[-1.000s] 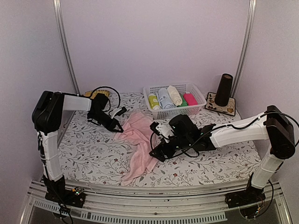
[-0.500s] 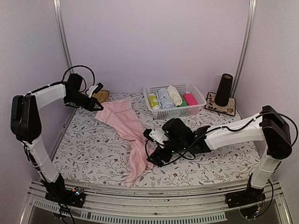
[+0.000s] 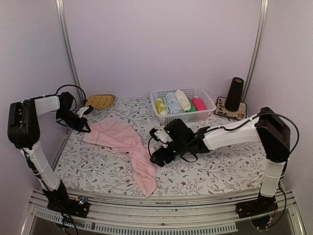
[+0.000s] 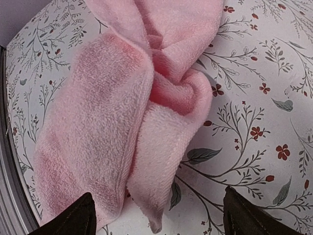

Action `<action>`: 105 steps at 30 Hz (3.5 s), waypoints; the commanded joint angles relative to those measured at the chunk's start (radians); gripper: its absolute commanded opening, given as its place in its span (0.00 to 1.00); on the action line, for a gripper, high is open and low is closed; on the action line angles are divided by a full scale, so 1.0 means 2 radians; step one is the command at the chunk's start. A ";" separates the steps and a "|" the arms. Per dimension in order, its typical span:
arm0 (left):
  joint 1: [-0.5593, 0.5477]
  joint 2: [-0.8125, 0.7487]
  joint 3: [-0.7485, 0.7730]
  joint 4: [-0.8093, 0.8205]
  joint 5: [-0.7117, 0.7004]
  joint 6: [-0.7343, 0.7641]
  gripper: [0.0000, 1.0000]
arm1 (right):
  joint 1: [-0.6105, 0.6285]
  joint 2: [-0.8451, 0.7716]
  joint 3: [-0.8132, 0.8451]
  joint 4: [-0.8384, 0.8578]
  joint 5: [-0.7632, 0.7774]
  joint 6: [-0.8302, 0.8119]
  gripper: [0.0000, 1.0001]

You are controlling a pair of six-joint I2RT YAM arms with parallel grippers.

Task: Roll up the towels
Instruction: Pick up the towel from the center of the board.

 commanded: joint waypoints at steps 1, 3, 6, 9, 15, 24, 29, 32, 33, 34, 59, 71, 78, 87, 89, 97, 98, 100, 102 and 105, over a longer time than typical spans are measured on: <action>0.004 -0.016 -0.010 -0.001 -0.012 0.015 0.00 | -0.011 0.032 0.038 -0.017 0.010 0.015 0.86; 0.005 -0.016 -0.013 0.000 -0.011 0.016 0.00 | -0.019 0.038 0.036 -0.014 0.010 0.014 0.84; 0.006 -0.014 -0.014 0.002 -0.013 0.016 0.00 | -0.030 0.046 0.033 -0.007 -0.021 0.009 0.79; 0.008 -0.012 -0.013 0.005 -0.014 0.013 0.00 | -0.030 0.056 0.031 -0.007 -0.062 -0.009 0.73; 0.011 -0.008 -0.004 0.006 -0.003 0.004 0.00 | -0.030 0.062 0.024 0.004 -0.159 -0.036 0.56; 0.017 -0.015 0.051 -0.004 0.037 -0.021 0.00 | -0.060 -0.018 0.046 -0.091 -0.042 -0.083 0.03; 0.023 -0.019 0.077 -0.041 0.060 0.011 0.00 | -0.103 -0.073 0.073 -0.153 0.030 -0.108 0.03; 0.025 -0.024 0.065 -0.069 0.065 0.055 0.00 | -0.107 -0.098 0.076 -0.165 0.044 -0.123 0.03; 0.026 -0.026 0.057 -0.074 0.061 0.062 0.00 | -0.108 -0.105 0.077 -0.169 0.051 -0.126 0.03; 0.027 -0.029 0.045 -0.075 0.057 0.069 0.00 | -0.109 -0.110 0.078 -0.173 0.058 -0.128 0.03; 0.001 0.086 0.156 -0.016 0.014 -0.014 0.97 | -0.109 -0.164 0.026 -0.265 0.116 -0.140 0.03; -0.077 0.252 0.292 0.038 -0.039 -0.089 0.79 | -0.108 -0.170 0.022 -0.246 0.112 -0.135 0.04; -0.084 0.271 0.295 0.079 -0.072 -0.121 0.76 | -0.098 -0.170 0.005 -0.239 0.115 -0.130 0.04; -0.098 0.322 0.329 0.040 -0.052 -0.103 0.64 | -0.093 -0.171 0.005 -0.239 0.120 -0.132 0.04; -0.098 0.327 0.330 0.034 -0.053 -0.102 0.63 | -0.093 -0.174 0.005 -0.241 0.121 -0.132 0.04; -0.102 0.332 0.326 0.015 -0.037 -0.092 0.47 | -0.092 -0.188 0.008 -0.241 0.125 -0.134 0.04; -0.104 0.331 0.324 0.013 -0.036 -0.088 0.46 | -0.092 -0.190 0.007 -0.241 0.125 -0.134 0.04; -0.105 0.331 0.319 0.009 -0.037 -0.081 0.42 | -0.092 -0.191 0.008 -0.241 0.126 -0.134 0.04; -0.106 0.330 0.316 0.003 -0.035 -0.078 0.37 | -0.092 -0.192 0.008 -0.241 0.125 -0.134 0.04; -0.106 0.327 0.309 -0.009 -0.020 -0.070 0.37 | -0.091 -0.195 0.007 -0.240 0.126 -0.135 0.04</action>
